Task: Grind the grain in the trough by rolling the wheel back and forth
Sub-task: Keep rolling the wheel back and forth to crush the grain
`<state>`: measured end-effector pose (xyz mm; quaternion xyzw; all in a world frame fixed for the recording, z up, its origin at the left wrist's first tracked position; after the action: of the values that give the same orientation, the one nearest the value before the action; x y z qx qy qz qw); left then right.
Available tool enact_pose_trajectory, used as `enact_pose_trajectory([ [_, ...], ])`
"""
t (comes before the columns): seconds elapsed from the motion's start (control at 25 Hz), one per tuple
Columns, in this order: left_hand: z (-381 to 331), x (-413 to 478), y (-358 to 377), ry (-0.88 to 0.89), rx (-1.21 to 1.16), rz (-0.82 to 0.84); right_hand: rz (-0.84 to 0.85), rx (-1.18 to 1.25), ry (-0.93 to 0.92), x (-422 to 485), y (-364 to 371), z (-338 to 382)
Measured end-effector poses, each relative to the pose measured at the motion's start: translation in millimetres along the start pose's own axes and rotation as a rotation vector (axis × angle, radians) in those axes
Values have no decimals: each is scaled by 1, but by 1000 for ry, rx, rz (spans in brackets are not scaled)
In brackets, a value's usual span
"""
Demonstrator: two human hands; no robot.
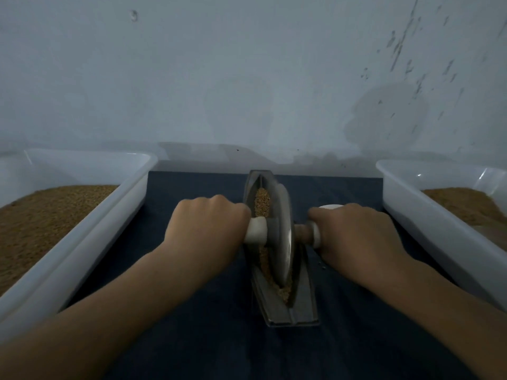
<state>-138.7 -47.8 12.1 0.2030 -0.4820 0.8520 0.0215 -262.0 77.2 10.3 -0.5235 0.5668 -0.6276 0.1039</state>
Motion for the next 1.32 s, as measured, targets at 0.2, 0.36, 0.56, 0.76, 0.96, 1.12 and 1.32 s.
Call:
enact_pose_trajectory([
  [0.2,13,24,26,-45,15,9,85,12,75,27,20,-2],
  [0.36,41,66,46,-148,-41,-25,115,36,137,94,47,4],
  [0.56,25,44,27,-74,-28,-13,93,44,93,54,36,-2],
  [0.76,6,-5,-12,12,-2,-121,-10,27,-24,-4,-5,-2],
  [0.96,27,38,38,-134,-74,7,87,23,88,61,27,6],
  [1.12,38,69,39,-145,-55,66,168,35,136,92,47,4],
  [1.32,10,8,12,-72,-18,27,-32,8,-11,19,10,1],
])
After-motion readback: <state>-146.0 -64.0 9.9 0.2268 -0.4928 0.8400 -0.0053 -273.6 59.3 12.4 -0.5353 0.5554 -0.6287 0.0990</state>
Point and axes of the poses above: each hand's wrist, its own x-axis towards the middle knuckle, its own y-axis out of the palm, z = x × y, the point moved 9 cm from there along x, towards the middle knuckle, and after that the axes turned 11 degrees about y, right-handed, at the moved point
